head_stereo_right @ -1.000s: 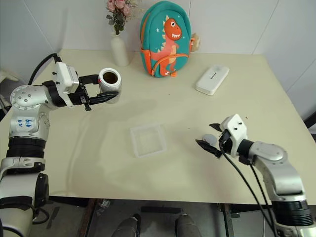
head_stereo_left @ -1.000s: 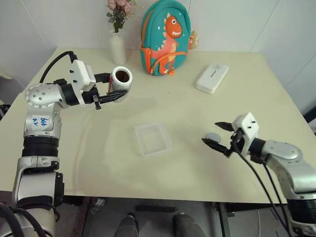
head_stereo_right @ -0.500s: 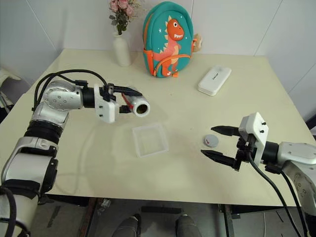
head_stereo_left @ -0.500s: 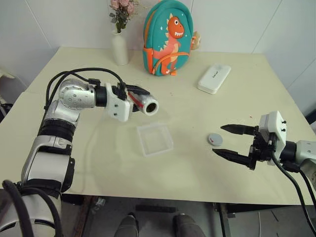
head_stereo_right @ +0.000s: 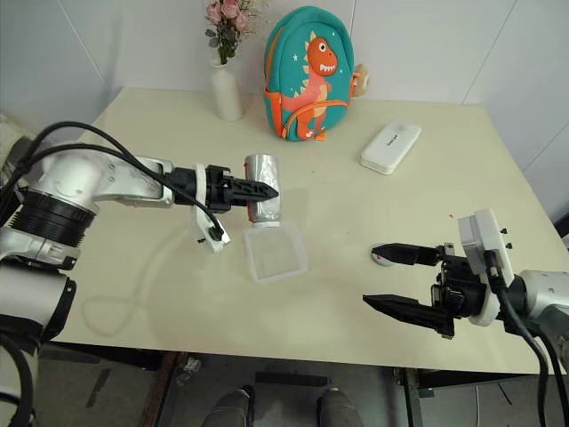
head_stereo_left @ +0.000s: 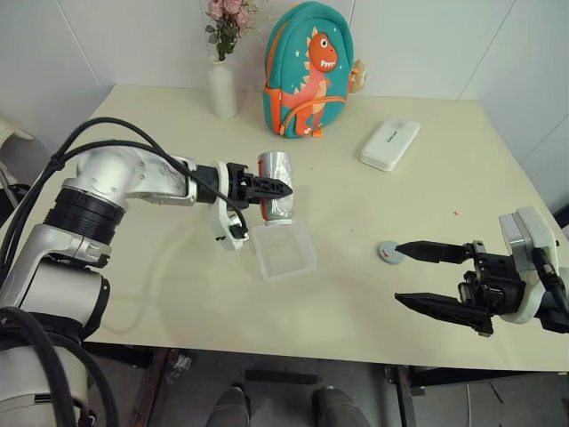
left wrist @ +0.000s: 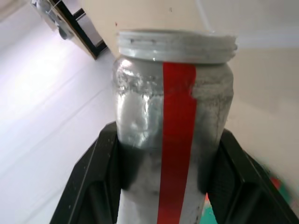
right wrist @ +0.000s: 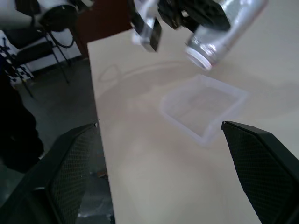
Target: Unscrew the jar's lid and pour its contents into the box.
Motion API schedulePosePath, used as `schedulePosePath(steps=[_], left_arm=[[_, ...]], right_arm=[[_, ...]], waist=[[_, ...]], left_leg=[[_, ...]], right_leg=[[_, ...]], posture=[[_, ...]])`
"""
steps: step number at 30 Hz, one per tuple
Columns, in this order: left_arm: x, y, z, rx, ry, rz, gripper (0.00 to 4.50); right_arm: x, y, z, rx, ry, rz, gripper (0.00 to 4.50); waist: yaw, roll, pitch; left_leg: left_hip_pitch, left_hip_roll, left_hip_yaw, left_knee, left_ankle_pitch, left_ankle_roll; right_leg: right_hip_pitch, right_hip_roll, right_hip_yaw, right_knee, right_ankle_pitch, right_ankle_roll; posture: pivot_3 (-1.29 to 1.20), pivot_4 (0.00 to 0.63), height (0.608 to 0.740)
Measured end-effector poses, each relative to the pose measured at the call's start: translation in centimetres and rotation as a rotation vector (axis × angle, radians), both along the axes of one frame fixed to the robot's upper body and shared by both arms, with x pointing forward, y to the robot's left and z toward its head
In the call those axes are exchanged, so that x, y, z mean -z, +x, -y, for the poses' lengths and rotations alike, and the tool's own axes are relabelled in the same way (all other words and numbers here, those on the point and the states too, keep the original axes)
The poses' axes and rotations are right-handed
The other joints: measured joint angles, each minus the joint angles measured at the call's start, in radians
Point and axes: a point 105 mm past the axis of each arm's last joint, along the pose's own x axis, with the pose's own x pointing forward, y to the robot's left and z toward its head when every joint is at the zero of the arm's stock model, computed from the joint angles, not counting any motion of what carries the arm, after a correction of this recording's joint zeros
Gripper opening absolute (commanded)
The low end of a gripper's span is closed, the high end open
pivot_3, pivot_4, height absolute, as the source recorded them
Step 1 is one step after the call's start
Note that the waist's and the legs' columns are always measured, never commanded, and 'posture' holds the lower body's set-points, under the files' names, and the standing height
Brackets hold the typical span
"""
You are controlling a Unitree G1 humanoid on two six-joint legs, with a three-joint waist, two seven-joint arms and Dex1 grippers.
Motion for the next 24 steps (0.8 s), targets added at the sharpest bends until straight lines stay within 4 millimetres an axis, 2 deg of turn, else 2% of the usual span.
schedulePosePath(steps=[4, 7, 12, 15, 18, 24], left_arm=[[1.6, 0.2, -0.1, 0.111, 0.063, 0.121, 1.98], [1.9, 0.2, -0.1, 0.178, 0.082, 0.208, 1.98], [0.3, 0.0, 0.8, 0.267, 0.076, 0.355, 1.98], [-0.3, -0.3, 1.1, 0.287, 0.052, 0.374, 1.98], [-0.3, -0.1, 0.8, 0.226, -0.03, 0.245, 1.98], [-3.1, 1.7, -1.5, -0.066, -0.415, -0.137, 1.98]], right_arm=[[-0.5, 0.3, 0.2, -0.003, 0.007, 0.005, 4.47], [-1.4, 1.3, 0.1, 0.009, 0.014, 0.042, 4.47], [-1.2, 2.5, -0.6, 0.013, 0.018, 0.06, 4.47], [-1.0, 3.0, -0.8, 0.015, 0.012, 0.072, 4.47], [-0.9, 3.5, -0.7, 0.026, 0.01, 0.091, 4.47], [-1.0, 3.7, -0.5, 0.019, 0.005, 0.119, 4.47]], waist=[[-0.001, 0.0, 0.0], [-0.001, 0.0, 0.0], [0.002, 0.0, 0.0], [0.002, 0.0, 0.0], [0.0, 0.0, 0.0], [0.0, 0.0, 0.0]], left_leg=[[0.0, 0.0, 0.0, 0.0, 0.0, 0.0], [0.0, 0.0, 0.0, 0.0, 0.0, 0.0], [-0.001, 0.0, 0.0, -0.002, 0.0, 0.0], [-0.001, -0.001, 0.0, -0.003, 0.0, 0.0], [-0.001, 0.0, 0.0, -0.003, 0.0, 0.0], [0.0, 0.0, 0.001, -0.003, 0.001, 0.0]], right_leg=[[0.0, 0.0, 0.0, 0.001, 0.0, 0.0], [-0.001, 0.0, 0.0, 0.001, 0.0, 0.0], [-0.001, 0.0, 0.0, -0.001, 0.0, 0.0], [-0.001, 0.0, 0.0, -0.001, 0.0, 0.0], [-0.001, 0.0, 0.0, -0.001, 0.0, 0.0], [-0.002, -0.001, 0.0, 0.0, 0.0, -0.001]], posture=[[0.0, 0.15, 0.74], [0.0, 0.15, 0.74], [0.0, 0.15, 0.74], [0.0, 0.15, 0.74], [0.0, 0.15, 0.74], [0.0, 0.15, 0.74]])
